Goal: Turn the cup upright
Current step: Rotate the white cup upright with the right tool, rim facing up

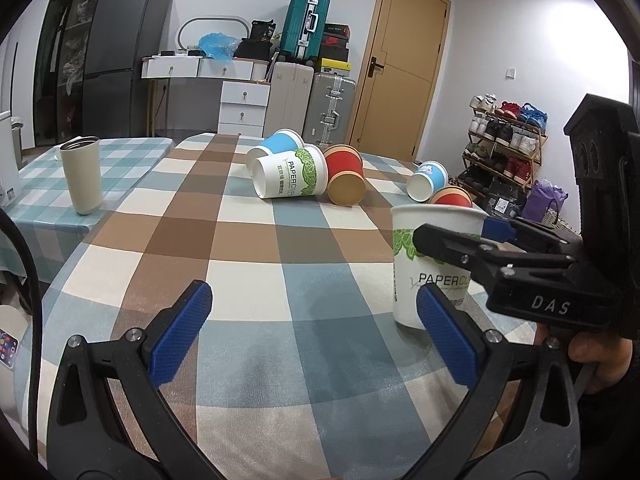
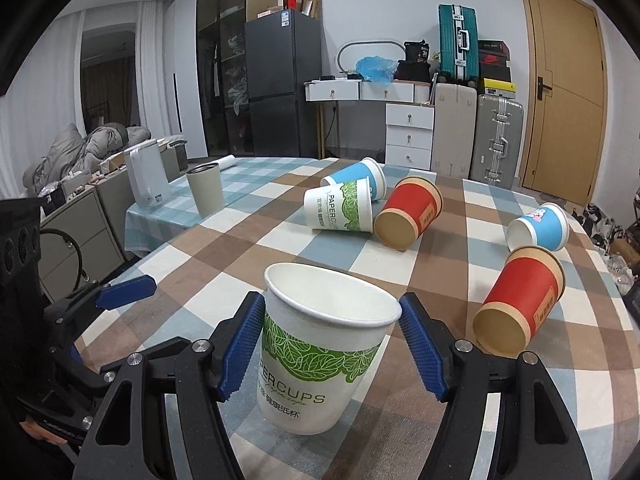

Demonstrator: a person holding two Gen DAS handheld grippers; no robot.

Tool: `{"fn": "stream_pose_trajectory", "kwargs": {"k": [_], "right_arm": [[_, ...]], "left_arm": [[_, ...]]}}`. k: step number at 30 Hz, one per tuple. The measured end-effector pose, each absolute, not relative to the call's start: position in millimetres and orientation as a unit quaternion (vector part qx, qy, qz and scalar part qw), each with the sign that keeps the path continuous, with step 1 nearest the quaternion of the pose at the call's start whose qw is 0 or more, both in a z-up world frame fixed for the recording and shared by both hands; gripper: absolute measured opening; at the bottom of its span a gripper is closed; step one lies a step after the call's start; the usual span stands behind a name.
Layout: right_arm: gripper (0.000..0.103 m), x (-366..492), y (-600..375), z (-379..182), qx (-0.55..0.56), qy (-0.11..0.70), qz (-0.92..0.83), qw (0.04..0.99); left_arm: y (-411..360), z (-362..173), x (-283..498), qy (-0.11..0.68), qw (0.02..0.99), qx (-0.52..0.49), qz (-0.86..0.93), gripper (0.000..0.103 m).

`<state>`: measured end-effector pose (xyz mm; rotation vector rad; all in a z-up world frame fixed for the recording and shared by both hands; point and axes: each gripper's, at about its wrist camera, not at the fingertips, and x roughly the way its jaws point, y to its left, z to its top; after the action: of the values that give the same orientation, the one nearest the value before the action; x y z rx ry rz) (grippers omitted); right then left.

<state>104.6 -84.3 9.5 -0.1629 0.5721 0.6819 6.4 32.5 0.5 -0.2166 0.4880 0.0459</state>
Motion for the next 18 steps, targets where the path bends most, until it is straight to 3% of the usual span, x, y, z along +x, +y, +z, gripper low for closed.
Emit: {"fn": "stream_pose_trajectory", "kwargs": {"k": [15,16,18], "right_arm": [[0.069,79.5,-89.5,5.5,-0.116,0.260,0.359,0.889],[0.064,76.9,-90.1,4.7,-0.119,0.258,0.362,0.888],[0.063,72.5,-91.1,2.4,-0.125,0.256,0.364,0.887]], "left_arm": [[33.4,0.2,6.4,0.241,0.964,-0.108,0.023,0.102],[33.4,0.2,6.4,0.241,0.964,-0.108,0.023,0.102],[33.5,-0.4,6.1,0.240,0.965,-0.108,0.023,0.102]]}}
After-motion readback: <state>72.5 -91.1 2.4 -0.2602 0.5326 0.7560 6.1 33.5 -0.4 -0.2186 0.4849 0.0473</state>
